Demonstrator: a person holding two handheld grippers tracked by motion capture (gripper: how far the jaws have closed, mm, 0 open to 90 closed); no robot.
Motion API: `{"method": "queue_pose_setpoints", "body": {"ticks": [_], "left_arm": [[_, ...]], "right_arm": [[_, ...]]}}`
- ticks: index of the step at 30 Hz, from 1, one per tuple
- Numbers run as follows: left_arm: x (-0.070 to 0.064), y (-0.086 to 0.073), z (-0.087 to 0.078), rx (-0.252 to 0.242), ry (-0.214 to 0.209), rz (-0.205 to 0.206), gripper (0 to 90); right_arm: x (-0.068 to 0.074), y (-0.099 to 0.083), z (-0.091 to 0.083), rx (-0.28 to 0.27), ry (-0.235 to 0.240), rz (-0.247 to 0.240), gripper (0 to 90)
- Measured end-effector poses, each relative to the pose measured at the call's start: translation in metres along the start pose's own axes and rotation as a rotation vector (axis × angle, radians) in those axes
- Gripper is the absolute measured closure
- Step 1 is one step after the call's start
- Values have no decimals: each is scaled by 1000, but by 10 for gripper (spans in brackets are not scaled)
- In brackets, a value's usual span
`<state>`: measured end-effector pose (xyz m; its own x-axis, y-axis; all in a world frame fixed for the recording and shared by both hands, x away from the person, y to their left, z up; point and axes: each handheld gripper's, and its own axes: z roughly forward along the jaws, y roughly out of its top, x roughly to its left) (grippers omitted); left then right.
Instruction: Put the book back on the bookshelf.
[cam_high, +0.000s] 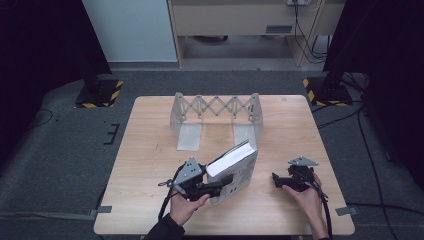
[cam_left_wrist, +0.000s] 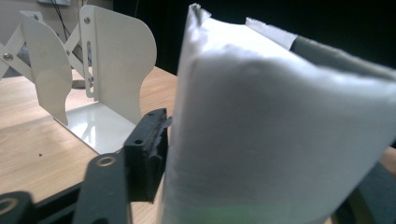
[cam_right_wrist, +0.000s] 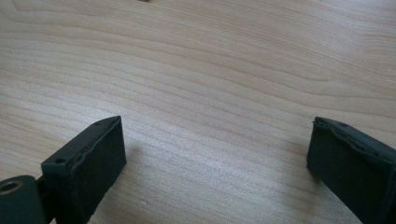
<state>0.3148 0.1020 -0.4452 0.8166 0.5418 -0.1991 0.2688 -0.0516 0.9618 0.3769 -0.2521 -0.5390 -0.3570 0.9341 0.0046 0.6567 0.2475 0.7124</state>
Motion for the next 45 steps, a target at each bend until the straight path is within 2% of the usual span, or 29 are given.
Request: {"method": "queue_pose_setpoints", "body": {"ticks": [5, 8, 15, 27, 34, 39, 42, 45], "left_arm": [[-5, 6, -1, -4, 13, 31, 312], [-6, 11, -1, -12, 2, 35, 300], [-3, 17, 1, -6, -13, 29, 296], [-4, 36, 8, 13, -7, 15, 268], [-1, 45, 15, 20, -5, -8, 268], [-1, 51, 19, 34, -4, -3, 261], [-2, 56, 23, 56, 5, 21, 258], [-1, 56, 29, 83, 12, 24, 256]], "right_arm": [[1, 0, 0, -2, -4, 5, 41], [1, 0, 1, 1, -4, 7, 31], [0, 0, 1, 4, -7, 3, 26], [0, 0, 1, 4, -8, 3, 26], [0, 0, 1, 4, -7, 2, 26], [0, 0, 1, 4, -7, 2, 26], [0, 0, 1, 4, -7, 2, 25], [0, 0, 1, 4, -7, 2, 26]]}}
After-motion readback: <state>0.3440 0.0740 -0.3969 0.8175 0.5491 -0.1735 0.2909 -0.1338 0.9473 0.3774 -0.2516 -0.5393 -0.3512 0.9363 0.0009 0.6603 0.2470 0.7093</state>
